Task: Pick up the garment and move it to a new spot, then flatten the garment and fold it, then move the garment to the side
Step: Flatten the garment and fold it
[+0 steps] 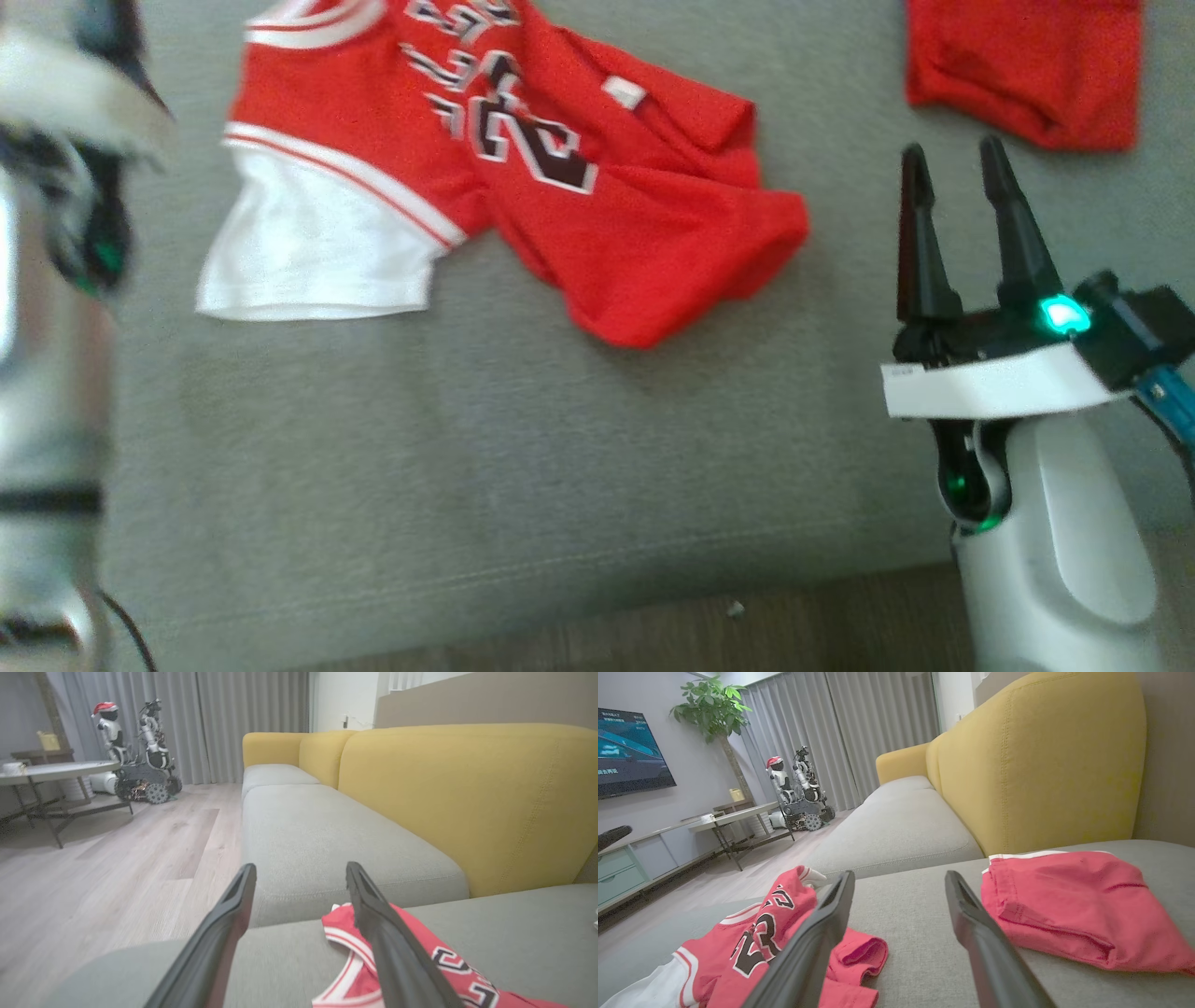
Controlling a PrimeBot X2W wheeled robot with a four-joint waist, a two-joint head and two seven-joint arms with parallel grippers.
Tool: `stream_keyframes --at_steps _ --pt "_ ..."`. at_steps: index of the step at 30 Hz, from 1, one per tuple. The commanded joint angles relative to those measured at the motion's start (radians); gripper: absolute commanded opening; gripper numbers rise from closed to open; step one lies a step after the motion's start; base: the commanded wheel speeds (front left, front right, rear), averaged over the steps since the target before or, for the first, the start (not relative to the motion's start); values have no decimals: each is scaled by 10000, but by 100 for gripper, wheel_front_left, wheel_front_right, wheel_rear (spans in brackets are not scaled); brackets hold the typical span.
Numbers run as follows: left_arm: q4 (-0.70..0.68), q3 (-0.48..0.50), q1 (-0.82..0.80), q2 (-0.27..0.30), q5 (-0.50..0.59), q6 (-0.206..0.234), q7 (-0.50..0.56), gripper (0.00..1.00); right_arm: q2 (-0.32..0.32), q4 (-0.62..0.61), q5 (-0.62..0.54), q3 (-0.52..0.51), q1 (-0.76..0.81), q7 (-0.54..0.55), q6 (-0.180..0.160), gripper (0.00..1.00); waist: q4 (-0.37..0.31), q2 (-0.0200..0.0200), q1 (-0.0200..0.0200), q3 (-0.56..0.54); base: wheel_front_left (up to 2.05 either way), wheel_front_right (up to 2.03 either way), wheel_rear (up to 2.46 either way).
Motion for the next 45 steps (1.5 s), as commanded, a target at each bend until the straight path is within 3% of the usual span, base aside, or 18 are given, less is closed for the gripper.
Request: stream_keyframes --at_steps 1,9,14,20,35,39,45 --pt "-1153 549 836 135 -356 109 -105 100 80 -306 -203 26 256 43 46 100 940 0 0 -801 0 0 0" --pt "-4692 1023 4962 -1013 -372 415 -121 100 80 -469 -422 -509 872 540 46 100 1724 0 0 -1495 0 0 0" --pt "-5738 1200 6572 -1940 -330 218 -122 100 80 -487 -376 -541 1148 669 46 100 1824 0 0 -1812 0 0 0" --pt "-5902 1518 7628 -2579 209 165 -123 100 80 -250 -291 -528 1427 639 46 100 1814 0 0 -2008 0 0 0" --pt "-5061 1930 7528 -2856 862 -135 -123 100 80 -210 -50 -206 1109 549 46 100 1379 0 0 -1673 0 0 0" --pt "-4003 1717 7017 -2512 1170 -192 -3 100 80 -340 7 -33 894 541 46 100 1106 0 0 -1356 0 0 0" --pt "-2590 1576 5809 -1890 1466 -151 1073 100 80 -474 158 149 640 431 46 100 700 0 0 -793 0 0 0"
